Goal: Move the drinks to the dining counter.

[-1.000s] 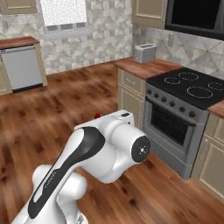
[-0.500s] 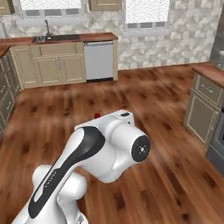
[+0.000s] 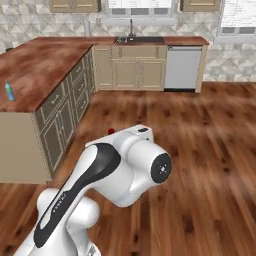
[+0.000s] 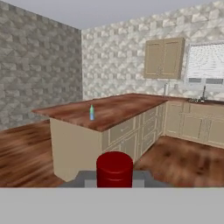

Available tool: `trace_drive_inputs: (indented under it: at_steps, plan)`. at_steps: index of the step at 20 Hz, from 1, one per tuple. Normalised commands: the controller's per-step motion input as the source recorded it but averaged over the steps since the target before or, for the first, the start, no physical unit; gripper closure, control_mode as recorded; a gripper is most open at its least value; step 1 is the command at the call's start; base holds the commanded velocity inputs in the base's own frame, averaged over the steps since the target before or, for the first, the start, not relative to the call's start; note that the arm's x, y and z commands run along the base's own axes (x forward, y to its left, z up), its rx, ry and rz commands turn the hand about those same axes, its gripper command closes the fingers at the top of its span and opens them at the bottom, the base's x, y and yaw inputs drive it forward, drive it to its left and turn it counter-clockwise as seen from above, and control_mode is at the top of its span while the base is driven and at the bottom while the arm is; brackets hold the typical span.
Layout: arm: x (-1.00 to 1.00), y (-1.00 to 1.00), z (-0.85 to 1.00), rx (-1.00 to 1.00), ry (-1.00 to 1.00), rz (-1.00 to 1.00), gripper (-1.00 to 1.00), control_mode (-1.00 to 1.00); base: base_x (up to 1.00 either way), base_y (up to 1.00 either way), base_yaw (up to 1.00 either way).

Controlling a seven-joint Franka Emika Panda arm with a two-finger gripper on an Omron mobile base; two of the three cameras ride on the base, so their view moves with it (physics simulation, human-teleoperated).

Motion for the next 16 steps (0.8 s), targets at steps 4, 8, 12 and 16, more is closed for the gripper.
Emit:
trace_drive_inputs:
  at_steps: [4, 8, 12, 16]
  plan:
    - [0.00, 0.00, 0.00, 0.00, 0.00, 0.00, 1.00, 1.00, -0.25, 0.78, 0.30]
    - [0.00, 0.00, 0.00, 0.00, 0.00, 0.00, 1.00, 1.00, 0.01, 0.86, 0.23]
    - [0.00, 0.00, 0.00, 0.00, 0.00, 0.00, 1.00, 1.00, 0.27, 0.77, 0.09]
    - [0.00, 0.00, 0.00, 0.00, 0.00, 0.00, 1.00, 1.00, 0.32, 0.80, 0.03]
